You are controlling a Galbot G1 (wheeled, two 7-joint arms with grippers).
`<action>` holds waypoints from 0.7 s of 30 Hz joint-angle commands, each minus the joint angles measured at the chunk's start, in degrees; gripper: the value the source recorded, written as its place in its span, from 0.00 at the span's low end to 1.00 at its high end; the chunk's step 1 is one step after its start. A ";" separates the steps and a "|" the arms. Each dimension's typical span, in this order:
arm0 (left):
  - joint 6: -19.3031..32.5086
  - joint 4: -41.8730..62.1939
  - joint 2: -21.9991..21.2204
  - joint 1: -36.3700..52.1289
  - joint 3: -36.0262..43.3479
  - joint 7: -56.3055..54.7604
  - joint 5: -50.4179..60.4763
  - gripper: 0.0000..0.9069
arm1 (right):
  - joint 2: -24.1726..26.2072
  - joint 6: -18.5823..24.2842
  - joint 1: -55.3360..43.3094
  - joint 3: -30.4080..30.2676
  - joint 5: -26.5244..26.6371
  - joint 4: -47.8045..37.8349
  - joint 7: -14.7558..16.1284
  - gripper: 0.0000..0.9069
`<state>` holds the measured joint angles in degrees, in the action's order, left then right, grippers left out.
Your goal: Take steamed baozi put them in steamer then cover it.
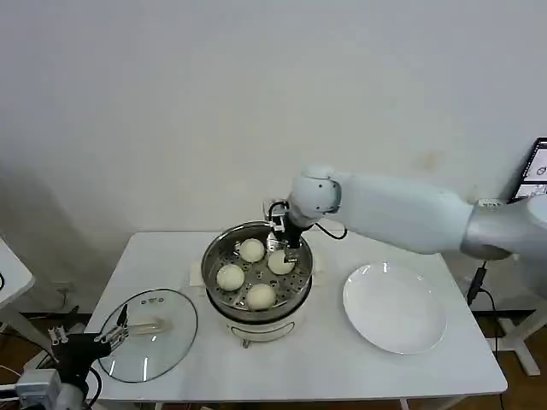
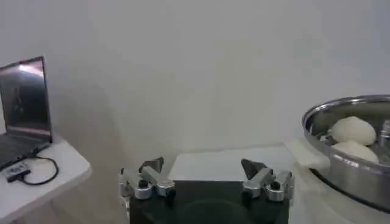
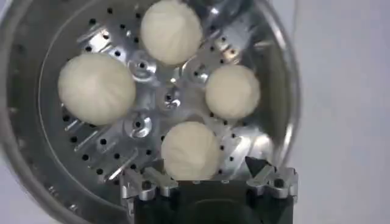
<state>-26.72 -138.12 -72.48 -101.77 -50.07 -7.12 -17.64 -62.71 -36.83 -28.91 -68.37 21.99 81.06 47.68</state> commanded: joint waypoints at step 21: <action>7.73 6.50 1.10 2.12 1.80 0.22 7.87 1.00 | 11.96 28.14 98.44 100.94 -12.14 31.19 -33.65 1.00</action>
<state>-23.12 -135.03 -71.67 -100.35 -48.91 -7.72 -15.57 -41.54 -22.21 16.84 -18.07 18.34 104.47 21.93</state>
